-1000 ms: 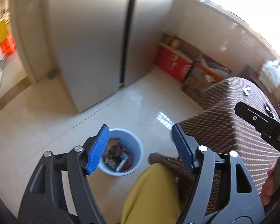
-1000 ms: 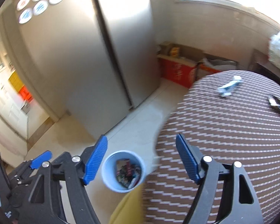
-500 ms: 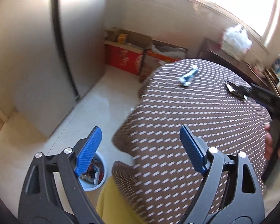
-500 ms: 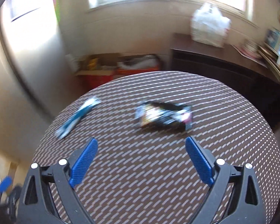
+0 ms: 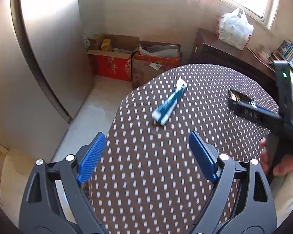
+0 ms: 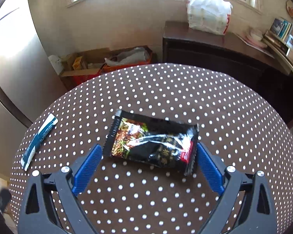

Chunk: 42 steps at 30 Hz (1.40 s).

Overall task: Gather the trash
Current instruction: 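Grasp the blue toothpaste tube with the left tool while the right tool grasps the black snack packet, then carry the tube and packet over the wastebasket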

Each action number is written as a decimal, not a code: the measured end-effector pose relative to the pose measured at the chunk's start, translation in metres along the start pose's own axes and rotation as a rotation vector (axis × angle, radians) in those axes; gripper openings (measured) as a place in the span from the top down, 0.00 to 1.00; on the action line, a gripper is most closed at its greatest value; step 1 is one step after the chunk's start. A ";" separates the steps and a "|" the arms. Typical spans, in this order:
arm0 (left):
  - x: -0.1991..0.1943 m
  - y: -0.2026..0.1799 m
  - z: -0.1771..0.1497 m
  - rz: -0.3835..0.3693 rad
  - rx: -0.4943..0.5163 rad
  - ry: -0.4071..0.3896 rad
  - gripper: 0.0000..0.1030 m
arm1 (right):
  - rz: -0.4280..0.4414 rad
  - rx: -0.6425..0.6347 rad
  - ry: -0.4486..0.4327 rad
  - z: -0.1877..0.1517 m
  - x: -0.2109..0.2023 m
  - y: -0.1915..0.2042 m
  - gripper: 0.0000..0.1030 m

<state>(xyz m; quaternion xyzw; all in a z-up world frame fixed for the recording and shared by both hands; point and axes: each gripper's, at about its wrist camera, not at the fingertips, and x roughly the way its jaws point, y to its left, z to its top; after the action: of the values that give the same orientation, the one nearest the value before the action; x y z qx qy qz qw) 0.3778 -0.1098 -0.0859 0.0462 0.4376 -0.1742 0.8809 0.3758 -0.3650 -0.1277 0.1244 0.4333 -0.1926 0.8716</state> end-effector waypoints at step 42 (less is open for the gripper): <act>-0.031 0.041 -0.008 0.117 0.021 -0.166 0.87 | 0.302 0.010 -0.140 -0.015 -0.060 0.020 0.94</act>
<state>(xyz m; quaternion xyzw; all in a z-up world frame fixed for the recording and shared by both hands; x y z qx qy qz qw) 0.3687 -0.0610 -0.0691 0.0664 0.3579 -0.1302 0.9223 0.3412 -0.3274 -0.0878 0.1785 0.3467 -0.0695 0.9182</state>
